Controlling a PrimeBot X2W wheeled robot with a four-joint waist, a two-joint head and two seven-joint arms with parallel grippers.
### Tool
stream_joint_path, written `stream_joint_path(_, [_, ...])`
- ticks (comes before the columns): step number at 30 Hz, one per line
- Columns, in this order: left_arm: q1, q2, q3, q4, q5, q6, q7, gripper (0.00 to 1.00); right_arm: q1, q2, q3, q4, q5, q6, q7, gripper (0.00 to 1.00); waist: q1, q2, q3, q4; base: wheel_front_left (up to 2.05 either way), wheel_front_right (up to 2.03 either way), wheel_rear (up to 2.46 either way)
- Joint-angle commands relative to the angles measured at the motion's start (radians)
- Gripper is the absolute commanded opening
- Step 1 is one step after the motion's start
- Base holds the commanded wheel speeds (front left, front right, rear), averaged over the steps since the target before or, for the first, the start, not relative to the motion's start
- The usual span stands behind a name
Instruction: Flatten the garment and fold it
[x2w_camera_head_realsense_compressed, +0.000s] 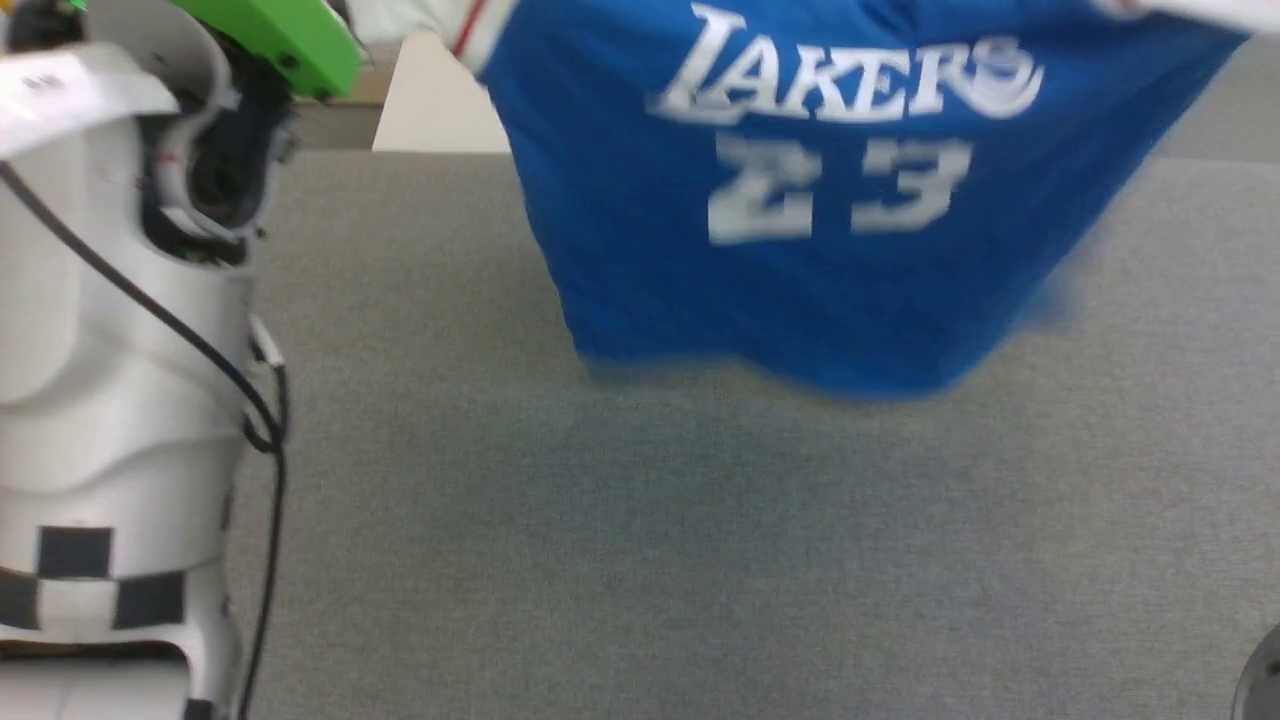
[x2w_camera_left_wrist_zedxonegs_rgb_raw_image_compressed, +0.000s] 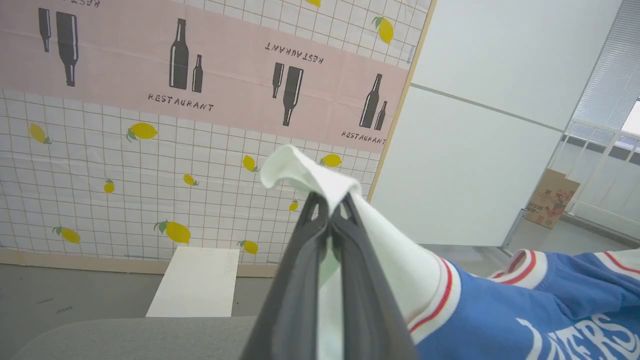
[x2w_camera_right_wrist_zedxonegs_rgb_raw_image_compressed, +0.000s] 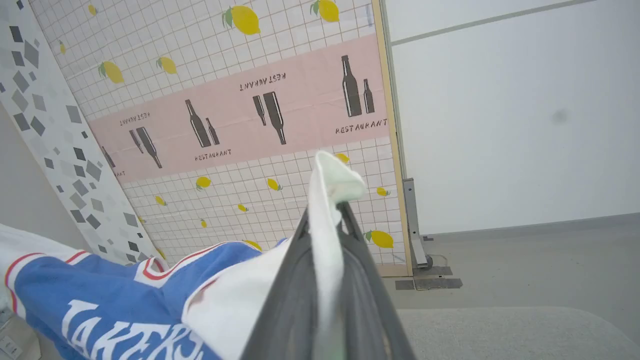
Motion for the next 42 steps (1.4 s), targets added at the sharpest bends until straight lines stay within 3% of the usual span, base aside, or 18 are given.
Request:
stream_joint_path(1, [-0.02, 0.024, 0.011, 0.001, 0.017, 0.011, 0.003, 0.0, -0.028, -0.008, -0.011, -0.001, -0.008, 0.003, -0.007, 0.0, 0.0, -0.0001, -0.022, -0.007, 0.0, 0.0, 0.0])
stream_joint_path(10, [-0.058, 0.107, 0.049, 0.061, 0.028, 0.036, 0.041, 0.0, -0.125, 0.012, -0.116, 0.041, -0.016, 0.003, -0.013, 0.0, 0.0, -0.0001, 0.016, -0.001, 0.0, 0.0, 0.0])
stream_joint_path(16, [-0.148, 0.121, 0.027, 0.138, 0.054, 0.033, 0.05, 0.0, -0.251, 0.055, -0.131, 0.128, -0.078, 0.003, -0.019, 0.0, 0.0, -0.0001, 0.131, -0.007, 0.0, 0.0, 0.0])
stream_joint_path(23, [-0.359, 0.16, 0.009, 0.247, 0.122, 0.048, 0.019, 0.0, -0.527, 0.11, -0.167, 0.285, -0.234, 0.003, -0.125, 0.0, 0.0, -0.0001, 0.309, -0.026, 0.0, 0.0, 0.0])
stream_joint_path(27, [-0.487, 0.179, 0.009, 0.284, 0.165, 0.066, -0.047, 0.0, -0.693, 0.126, -0.215, 0.362, -0.302, 0.003, -0.215, 0.0, 0.0, -0.0001, 0.4, -0.031, 0.0, 0.0, 0.0])
stream_joint_path(32, [-0.607, 0.161, 0.054, 0.317, 0.158, 0.071, -0.216, 0.0, -0.864, 0.131, -0.248, 0.475, -0.334, 0.003, -0.343, 0.0, 0.0, -0.0001, 0.478, -0.026, 0.0, 0.0, 0.0])
stream_joint_path(42, [-0.612, 0.115, 0.071, 0.439, 0.119, -0.009, -0.432, 0.0, -0.939, 0.131, -0.251, 0.619, -0.34, 0.003, -0.452, 0.0, 0.0, -0.0001, 0.557, 0.01, 0.0, 0.0, 0.0])
